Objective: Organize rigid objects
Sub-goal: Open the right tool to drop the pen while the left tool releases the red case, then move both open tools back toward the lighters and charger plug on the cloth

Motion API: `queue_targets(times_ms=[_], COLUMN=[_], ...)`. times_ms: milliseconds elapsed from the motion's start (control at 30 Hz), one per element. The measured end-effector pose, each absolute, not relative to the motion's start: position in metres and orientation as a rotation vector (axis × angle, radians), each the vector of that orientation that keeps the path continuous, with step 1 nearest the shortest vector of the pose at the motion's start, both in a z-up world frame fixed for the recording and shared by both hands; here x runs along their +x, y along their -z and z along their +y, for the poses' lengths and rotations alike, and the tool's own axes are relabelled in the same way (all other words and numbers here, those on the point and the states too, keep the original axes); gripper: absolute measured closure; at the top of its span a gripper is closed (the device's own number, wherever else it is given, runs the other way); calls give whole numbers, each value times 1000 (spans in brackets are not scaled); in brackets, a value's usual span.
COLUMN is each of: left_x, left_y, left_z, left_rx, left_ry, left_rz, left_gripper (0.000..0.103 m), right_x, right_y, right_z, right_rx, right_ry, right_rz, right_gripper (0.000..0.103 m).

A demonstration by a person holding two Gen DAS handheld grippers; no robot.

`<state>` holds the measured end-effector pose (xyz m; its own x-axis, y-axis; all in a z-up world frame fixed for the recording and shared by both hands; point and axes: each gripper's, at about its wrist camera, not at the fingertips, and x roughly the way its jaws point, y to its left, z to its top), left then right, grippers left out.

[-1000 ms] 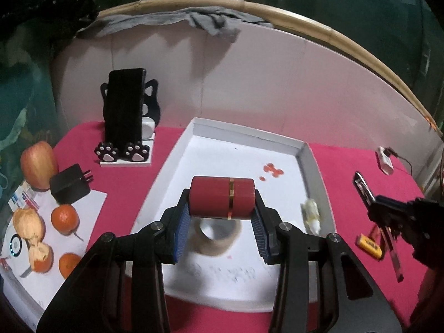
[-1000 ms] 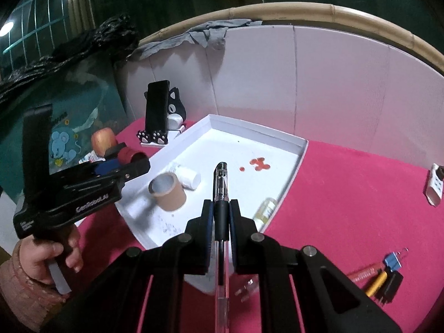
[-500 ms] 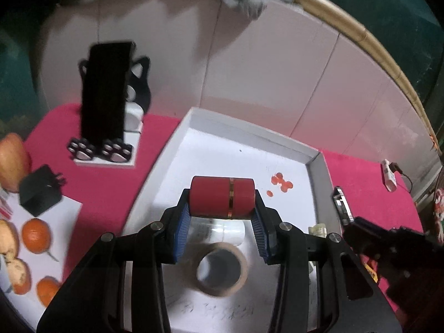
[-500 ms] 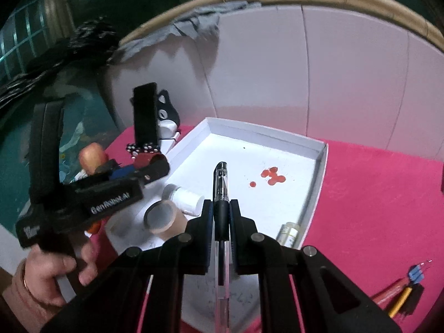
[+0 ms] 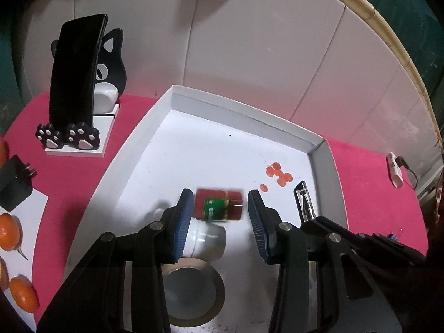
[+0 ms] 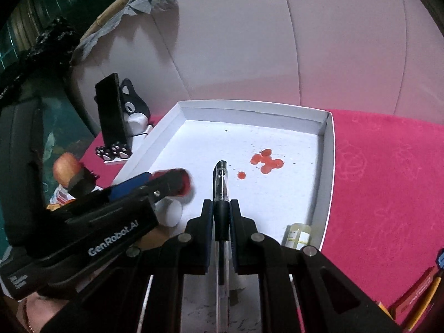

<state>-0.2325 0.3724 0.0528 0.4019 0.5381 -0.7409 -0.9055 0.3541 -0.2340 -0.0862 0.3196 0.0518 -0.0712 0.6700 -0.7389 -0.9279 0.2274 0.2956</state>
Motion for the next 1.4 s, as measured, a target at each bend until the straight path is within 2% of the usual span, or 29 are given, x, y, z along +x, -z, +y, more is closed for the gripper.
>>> queue_targets(times_ms=[233,300,333,367,400,433,500,600,700,967,1400], left_x=[-243,-249,-252,-256,-261,-263,-272,-286,-297,-300,-282], left_y=[-61,-65,-67,-70,-75,-77,-82,-87,-90,-101,-136], left_z=[371,368,365,361,355,350,339,318,295,251,203], left_rx=[-696,-712,-717,-714,-701,-690,-662,-636,-614,-582,-489], left_ry=[-1073,-1066,-1064,-1072,-1092,-1113,-1171,-1236,-1277,-1243,-1137], left_rz=[601,573,556,532,502,484,463,406,364,303,219], left_gripper=[61,48,23,8,5,4,0,0,0,0,0], right_x=[-88,-90,-91,-94,-96,-98,-101,-105,-108,-110,-52], right_y=[-49,-50,-51,-52,-53,-54,-58,-61,-67,-94,-166], right_z=[320,317,315,313,310,306,297,288,275,224,111], right_rx=[-341,-349,-356,-365,-373,-375,-367,-376,-354,-295,32], right_ry=[-1360,-1362,-1365,-1369,-1370,-1369,-1365,-1372,-1384,-1389,-1262], right_rz=[935,913,898,881,864,845,804,769,729,579,373], right_gripper=[93,92,90,84,62,36,18,17,0,0,0])
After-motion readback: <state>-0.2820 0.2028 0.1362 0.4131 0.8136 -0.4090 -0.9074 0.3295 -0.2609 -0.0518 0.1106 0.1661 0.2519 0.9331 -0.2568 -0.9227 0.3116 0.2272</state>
